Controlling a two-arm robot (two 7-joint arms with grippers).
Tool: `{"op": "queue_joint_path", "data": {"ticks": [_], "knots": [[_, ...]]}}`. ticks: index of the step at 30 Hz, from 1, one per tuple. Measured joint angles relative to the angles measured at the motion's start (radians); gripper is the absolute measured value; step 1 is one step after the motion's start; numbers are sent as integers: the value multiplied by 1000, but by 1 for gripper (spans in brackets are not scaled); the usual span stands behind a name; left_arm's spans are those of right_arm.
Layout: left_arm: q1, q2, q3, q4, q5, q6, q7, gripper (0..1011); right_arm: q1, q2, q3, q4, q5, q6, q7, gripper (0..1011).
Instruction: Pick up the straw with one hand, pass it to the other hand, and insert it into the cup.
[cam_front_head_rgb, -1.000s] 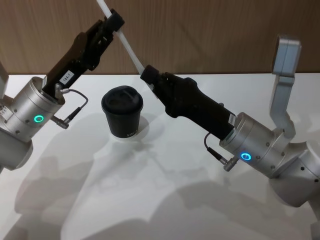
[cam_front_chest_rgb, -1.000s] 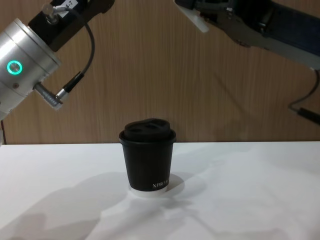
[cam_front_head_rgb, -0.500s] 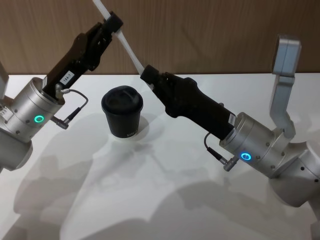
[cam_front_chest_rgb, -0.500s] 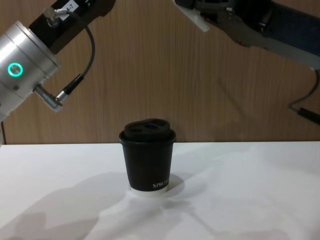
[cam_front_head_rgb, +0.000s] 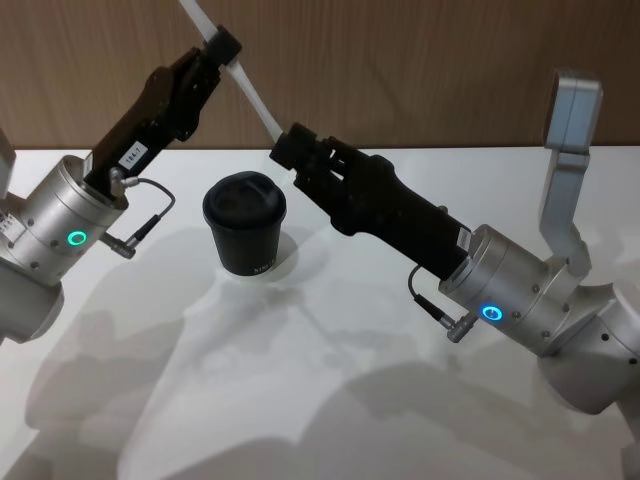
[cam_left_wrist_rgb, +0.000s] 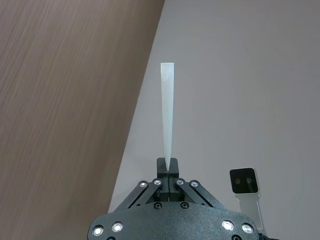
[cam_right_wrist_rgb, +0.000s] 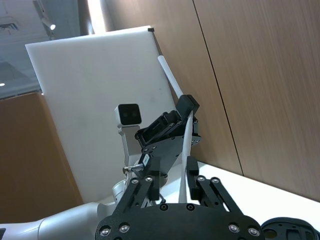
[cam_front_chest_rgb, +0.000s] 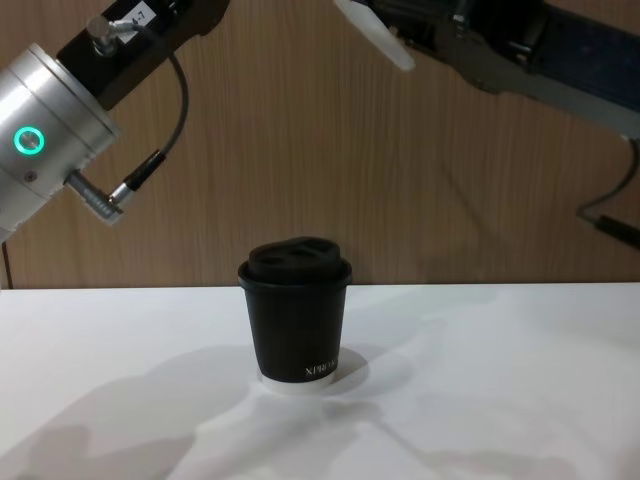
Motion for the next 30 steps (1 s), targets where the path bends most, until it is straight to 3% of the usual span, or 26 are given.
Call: {"op": "queue_joint_path", "data": {"ticks": [1, 2, 11, 19, 24, 30], "knots": [[1, 1, 0, -2, 0, -1, 1, 2, 0, 0, 0, 0, 0, 0, 0, 344], [2, 1, 0, -3, 0, -2, 2, 2, 0, 0, 0, 0, 0, 0, 0, 344], [9, 8, -2, -18, 10, -8, 19, 3, 0, 0, 0, 0, 0, 0, 0, 656], [17, 25, -7, -41, 54, -28, 62, 2, 0, 0, 0, 0, 0, 0, 0, 897], [22, 39, -7, -57, 99, -45, 103, 2, 0, 0, 0, 0, 0, 0, 0, 1000], [28, 61, -5, -82, 179, -66, 171, 3, 0, 0, 0, 0, 0, 0, 0, 1001]]}}
